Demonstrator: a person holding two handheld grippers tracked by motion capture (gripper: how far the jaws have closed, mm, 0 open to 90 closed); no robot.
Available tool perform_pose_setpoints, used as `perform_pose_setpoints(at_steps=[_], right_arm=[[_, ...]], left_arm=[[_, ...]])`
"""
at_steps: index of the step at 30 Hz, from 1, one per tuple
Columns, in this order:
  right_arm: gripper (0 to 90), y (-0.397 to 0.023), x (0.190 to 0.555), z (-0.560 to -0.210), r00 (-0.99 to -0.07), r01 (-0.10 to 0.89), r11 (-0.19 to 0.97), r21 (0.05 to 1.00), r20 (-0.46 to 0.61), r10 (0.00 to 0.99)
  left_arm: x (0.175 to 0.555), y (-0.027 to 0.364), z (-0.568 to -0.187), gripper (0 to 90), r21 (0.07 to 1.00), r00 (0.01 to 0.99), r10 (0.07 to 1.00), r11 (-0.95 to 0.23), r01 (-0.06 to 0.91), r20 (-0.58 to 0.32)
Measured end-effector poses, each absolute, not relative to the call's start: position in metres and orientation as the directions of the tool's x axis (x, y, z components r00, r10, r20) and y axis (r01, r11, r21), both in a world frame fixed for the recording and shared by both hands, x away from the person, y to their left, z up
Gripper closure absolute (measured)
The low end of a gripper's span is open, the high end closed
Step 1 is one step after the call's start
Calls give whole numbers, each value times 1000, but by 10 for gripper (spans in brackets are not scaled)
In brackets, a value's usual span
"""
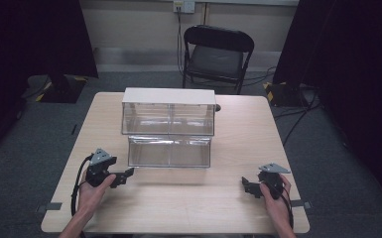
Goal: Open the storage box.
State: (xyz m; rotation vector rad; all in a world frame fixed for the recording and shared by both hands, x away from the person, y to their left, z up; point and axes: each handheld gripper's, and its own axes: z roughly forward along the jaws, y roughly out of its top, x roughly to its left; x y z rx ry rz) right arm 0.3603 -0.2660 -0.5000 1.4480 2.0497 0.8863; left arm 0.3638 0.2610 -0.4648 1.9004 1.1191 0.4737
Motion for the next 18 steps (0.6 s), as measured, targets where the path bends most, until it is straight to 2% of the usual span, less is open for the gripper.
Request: perform_pose_setpoints(at_steps=[11,18], right_arm=[[130,-266,360,-500,-329,637,233,735,-15,944],[130,-266,360,-500,-328,637,232,735,-14,944]], left_arm=[[364,263,-466,158,826,543,829,-208,523,-135],[363,262,-466,195,829,549,822,-197,523,-151]])
